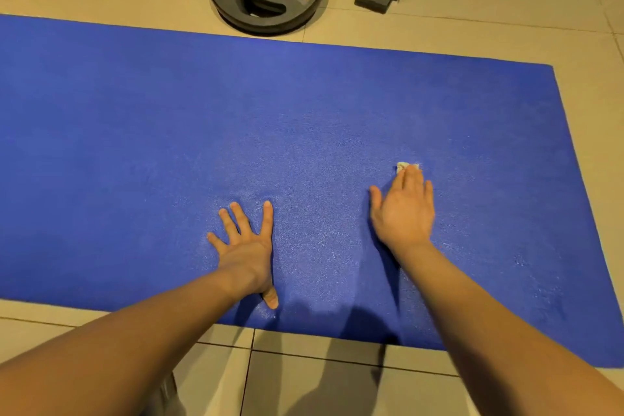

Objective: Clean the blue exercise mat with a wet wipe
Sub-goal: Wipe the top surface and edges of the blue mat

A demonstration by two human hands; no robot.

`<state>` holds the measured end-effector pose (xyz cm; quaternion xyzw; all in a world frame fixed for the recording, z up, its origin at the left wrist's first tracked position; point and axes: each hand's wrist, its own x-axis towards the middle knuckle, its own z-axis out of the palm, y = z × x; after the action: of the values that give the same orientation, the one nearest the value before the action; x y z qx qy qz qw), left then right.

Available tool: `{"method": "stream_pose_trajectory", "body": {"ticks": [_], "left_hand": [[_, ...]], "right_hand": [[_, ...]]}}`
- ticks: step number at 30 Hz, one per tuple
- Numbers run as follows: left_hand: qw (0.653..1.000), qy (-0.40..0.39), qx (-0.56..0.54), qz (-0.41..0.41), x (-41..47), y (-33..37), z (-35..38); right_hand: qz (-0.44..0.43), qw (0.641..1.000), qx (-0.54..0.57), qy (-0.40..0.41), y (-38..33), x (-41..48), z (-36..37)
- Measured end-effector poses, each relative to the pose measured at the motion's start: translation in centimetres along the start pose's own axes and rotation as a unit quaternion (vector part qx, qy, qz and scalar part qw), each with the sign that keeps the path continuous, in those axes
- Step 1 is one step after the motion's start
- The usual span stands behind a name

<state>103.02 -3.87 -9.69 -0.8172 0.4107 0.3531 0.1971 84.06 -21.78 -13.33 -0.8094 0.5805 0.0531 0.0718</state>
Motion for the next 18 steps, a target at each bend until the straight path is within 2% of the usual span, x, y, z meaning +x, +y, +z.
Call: {"method": "stream_pose_trajectory", "body": {"ticks": [2, 4, 6, 8, 9, 10, 11, 14, 16, 18], "left_hand": [[1.000, 0.002, -0.003, 0.000, 0.1, 0.1, 0.0], [1.000, 0.001, -0.006, 0.002, 0.1, 0.1, -0.1], [1.000, -0.002, -0.007, 0.002, 0.0, 0.0, -0.2], [1.000, -0.002, -0.006, 0.005, -0.1, 0.0, -0.3], [1.000, 0.000, -0.008, 0.007, -0.1, 0.0, -0.2], [1.000, 0.002, -0.008, 0.008, -0.1, -0.1, -0.1], [1.000, 0.005, -0.007, 0.009, -0.1, -0.1, -0.1], [1.000, 0.009, -0.006, 0.010, 0.1, -0.1, 0.1], [1.000, 0.008, -0.006, 0.009, 0.2, -0.1, 0.1], [1.000, 0.004, -0.005, 0.006, 0.2, 0.0, 0.1]], "right_hand": [[0.034, 0.998, 0.048, -0.014, -3.9, 0.3, 0.0], [-0.010, 0.996, 0.086, -0.017, -8.2, -0.1, 0.0], [-0.119, 0.986, 0.111, -0.031, -11.7, -1.1, 0.4], [-0.259, 0.960, 0.093, -0.047, -12.9, -1.8, 0.5], [-0.308, 0.948, 0.069, -0.039, -12.3, -1.3, 0.4], [-0.321, 0.946, 0.050, -0.012, -10.9, -0.5, 0.3], [-0.297, 0.954, 0.034, 0.018, -9.0, 0.5, 0.3], [-0.124, 0.990, -0.031, 0.057, -1.9, 2.8, 0.0], [-0.036, 0.997, -0.062, 0.017, -0.7, 3.5, -0.1], [0.010, 0.999, -0.033, -0.028, -3.4, 3.7, -0.7]]}}
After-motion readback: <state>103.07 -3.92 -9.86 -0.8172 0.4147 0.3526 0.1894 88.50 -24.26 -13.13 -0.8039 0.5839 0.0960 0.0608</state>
